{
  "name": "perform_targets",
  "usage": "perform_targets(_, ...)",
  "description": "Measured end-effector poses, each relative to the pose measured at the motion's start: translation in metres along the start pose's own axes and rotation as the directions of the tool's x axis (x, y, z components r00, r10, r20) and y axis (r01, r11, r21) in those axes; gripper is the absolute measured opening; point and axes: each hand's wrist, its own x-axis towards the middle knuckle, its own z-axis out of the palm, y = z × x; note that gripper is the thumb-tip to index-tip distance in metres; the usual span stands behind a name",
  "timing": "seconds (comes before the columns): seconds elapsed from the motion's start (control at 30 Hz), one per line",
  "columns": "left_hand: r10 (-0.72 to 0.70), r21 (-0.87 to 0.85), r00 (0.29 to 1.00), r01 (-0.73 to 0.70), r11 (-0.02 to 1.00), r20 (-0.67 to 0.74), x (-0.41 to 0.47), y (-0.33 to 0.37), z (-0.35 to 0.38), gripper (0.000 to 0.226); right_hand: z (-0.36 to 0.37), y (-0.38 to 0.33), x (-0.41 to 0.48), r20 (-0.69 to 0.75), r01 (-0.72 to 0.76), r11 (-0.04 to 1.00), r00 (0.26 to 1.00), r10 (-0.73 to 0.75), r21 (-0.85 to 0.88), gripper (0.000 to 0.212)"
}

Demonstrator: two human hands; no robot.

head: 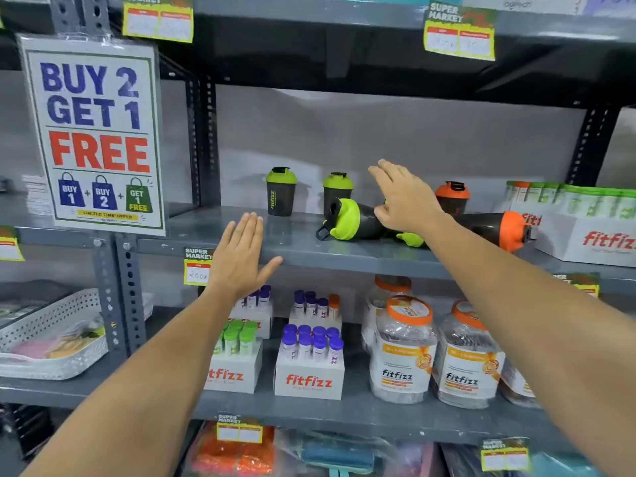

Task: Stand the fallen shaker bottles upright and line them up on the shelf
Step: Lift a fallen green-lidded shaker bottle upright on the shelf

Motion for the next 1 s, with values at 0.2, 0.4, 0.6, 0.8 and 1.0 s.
perform_targets(0.2, 0.03, -0.003, 1.0, -0.03, 1.0, -0.003, -0.002, -0.005, 0.008, 0.096, 0.017, -0.01, 0.013, 0.196, -0.03, 0.999, 0.98, 0.026, 0.017, 0.072)
perform_targets(0.4, 0.025, -0.018, 0.995, -0.027, 0.999, -0.095, -0.003, -0.007, 0.018, 0.084, 0.033, -0.007, 0.026, 0.385, -0.101, 0.986, 0.922, 0.043, 0.13, 0.092)
perform_targets(0.6, 0.028, -0.031, 0.979, -0.035, 0.999, -0.2, -0.003, -0.008, 0.028, 0.075, 0.038, -0.005, 0.04, 0.492, -0.084, 0.984, 0.871, -0.004, 0.155, 0.111)
perform_targets(0.8, 0.048, -0.014, 0.951, -0.054, 0.998, -0.305, 0.001, -0.011, 0.037, 0.073, 0.044, -0.013, 0.057, 0.517, -0.087, 0.976, 0.856, -0.03, 0.202, 0.109)
perform_targets(1.0, 0.056, 0.0, 0.933, -0.06, 0.998, -0.355, 0.002, -0.012, 0.041, 0.074, 0.045, -0.018, 0.065, 0.486, -0.023, 0.98, 0.871, -0.076, 0.196, 0.102)
